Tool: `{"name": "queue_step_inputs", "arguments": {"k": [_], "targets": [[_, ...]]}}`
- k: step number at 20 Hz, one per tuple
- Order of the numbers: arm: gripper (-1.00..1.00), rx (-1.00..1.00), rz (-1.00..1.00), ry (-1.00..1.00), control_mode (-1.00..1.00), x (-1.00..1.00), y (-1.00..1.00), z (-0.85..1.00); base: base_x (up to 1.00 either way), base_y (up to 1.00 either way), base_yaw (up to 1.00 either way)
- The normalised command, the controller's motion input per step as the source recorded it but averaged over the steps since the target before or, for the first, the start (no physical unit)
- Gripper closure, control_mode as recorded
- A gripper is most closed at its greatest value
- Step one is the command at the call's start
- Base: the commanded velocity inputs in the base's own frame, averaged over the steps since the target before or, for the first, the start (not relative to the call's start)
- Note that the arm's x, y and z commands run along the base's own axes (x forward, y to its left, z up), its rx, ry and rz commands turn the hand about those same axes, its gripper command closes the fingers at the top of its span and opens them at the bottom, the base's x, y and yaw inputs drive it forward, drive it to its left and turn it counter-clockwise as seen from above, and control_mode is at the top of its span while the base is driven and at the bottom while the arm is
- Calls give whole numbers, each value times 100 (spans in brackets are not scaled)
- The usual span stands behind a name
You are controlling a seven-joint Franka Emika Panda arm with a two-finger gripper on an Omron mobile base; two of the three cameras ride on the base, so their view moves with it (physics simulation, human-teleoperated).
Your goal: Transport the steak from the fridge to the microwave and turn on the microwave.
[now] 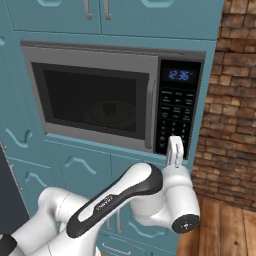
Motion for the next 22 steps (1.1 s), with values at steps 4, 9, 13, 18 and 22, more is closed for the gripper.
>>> {"name": "queue_step_inputs", "arguments": {"k": [4,9,13,18,22], "targets": [[100,0,0,-3,-100,0,-11,-19,0,0,0],[100,0,0,-1,-100,0,-4,-16,0,0,0],[100,0,0,0,-100,0,-1,-14,0,0,0],[100,0,0,-1,-100,0,0,-11,0,0,0],[100,0,0,0,-100,0,0,-8,0,0,0]]}}
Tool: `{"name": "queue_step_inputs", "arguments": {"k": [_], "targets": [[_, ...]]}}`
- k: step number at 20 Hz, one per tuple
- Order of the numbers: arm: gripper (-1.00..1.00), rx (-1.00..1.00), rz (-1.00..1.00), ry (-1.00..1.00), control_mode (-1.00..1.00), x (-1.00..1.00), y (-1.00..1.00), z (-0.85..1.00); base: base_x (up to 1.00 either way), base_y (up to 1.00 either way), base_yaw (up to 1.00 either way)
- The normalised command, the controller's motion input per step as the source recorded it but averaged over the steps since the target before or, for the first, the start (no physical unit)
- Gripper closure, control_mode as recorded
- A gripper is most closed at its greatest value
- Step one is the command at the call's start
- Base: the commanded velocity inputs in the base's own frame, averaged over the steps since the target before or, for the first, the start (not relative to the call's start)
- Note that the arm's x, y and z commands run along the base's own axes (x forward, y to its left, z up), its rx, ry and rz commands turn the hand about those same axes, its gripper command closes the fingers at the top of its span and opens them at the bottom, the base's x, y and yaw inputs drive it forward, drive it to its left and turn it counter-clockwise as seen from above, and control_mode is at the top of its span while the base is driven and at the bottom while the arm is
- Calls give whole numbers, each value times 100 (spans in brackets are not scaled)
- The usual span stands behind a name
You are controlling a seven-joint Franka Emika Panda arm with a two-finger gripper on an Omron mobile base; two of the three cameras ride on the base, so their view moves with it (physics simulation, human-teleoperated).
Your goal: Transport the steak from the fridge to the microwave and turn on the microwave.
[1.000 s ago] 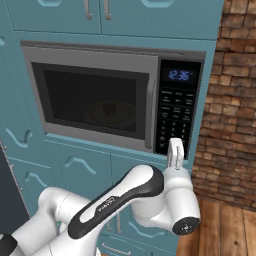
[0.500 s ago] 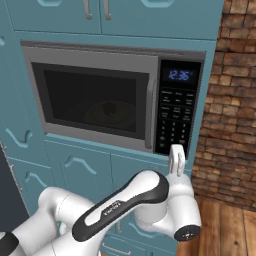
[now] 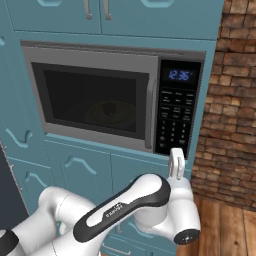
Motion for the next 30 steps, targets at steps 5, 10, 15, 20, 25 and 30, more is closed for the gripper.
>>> {"name": "queue_step_inputs", "arguments": {"k": [5,10,15,20,25,30], "targets": [[100,0,0,0,-100,2,1,-3,0,0,0],[100,0,0,0,-100,7,7,-2,0,0,0],[100,0,0,0,-100,10,12,0,0,0,0],[100,0,0,0,-100,20,6,-6,0,0,0],[100,0,0,0,-100,31,5,-11,0,0,0],[100,0,0,0,-100,30,0,-14,0,0,0]]}}
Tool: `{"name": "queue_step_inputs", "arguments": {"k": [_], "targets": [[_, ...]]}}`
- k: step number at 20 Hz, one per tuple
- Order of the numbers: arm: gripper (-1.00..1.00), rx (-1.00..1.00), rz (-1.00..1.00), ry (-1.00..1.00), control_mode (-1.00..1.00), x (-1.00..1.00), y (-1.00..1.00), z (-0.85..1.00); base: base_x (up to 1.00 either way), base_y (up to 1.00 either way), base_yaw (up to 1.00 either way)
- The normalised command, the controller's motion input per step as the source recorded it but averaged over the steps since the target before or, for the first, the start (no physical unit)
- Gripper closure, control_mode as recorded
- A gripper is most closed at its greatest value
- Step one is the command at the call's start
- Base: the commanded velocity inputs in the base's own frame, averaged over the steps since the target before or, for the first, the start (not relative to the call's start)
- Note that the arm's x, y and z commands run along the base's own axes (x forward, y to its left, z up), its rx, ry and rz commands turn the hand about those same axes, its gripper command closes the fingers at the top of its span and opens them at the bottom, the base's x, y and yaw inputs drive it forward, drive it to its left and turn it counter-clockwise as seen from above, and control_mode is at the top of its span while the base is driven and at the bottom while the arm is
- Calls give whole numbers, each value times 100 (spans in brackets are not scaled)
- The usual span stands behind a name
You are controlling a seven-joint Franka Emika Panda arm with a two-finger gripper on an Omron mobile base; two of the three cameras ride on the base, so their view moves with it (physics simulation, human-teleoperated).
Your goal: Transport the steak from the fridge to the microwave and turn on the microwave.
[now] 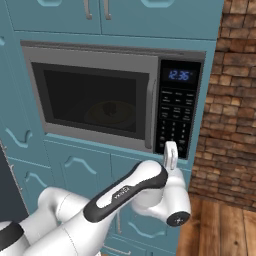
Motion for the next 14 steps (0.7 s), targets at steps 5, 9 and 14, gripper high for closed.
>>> {"name": "queue_step_inputs", "arguments": {"k": [5,9,14], "targets": [[100,0,0,0,-100,26,0,-11,0,0,0],[100,0,0,0,-100,15,0,-2,0,0,0],[100,0,0,0,-100,19,0,-7,0,0,0]]}}
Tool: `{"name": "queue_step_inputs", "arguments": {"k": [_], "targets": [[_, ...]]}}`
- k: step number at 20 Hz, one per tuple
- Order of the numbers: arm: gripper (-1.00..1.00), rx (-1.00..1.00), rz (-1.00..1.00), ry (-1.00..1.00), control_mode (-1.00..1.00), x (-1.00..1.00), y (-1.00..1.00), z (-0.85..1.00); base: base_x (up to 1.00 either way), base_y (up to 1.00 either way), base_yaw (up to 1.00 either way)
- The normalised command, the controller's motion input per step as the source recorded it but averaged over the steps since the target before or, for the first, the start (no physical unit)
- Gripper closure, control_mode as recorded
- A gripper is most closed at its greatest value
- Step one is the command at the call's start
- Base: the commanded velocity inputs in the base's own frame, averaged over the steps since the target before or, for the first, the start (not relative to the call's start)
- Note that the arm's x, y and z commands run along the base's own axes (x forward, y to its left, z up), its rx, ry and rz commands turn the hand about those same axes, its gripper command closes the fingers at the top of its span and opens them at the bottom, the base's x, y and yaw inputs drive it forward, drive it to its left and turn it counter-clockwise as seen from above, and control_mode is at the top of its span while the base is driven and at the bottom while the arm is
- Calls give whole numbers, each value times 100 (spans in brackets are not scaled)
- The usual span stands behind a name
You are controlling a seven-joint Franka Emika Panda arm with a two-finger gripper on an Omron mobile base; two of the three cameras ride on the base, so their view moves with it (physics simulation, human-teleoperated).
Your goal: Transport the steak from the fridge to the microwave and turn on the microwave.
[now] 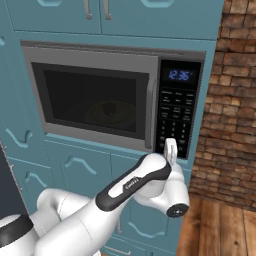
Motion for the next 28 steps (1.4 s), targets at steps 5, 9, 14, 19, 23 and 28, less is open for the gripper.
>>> {"name": "queue_step_inputs", "arguments": {"k": [5,9,14,19,23,28], "targets": [[100,0,0,0,-100,12,2,-8,0,0,0],[100,0,0,0,-100,11,7,-8,0,0,0],[100,0,0,0,-100,10,9,-5,0,0,0],[100,0,0,0,-100,4,11,0,0,0,0],[100,0,-1,0,-100,13,8,0,0,0,0],[100,0,-1,0,-100,12,5,0,0,0,0]]}}
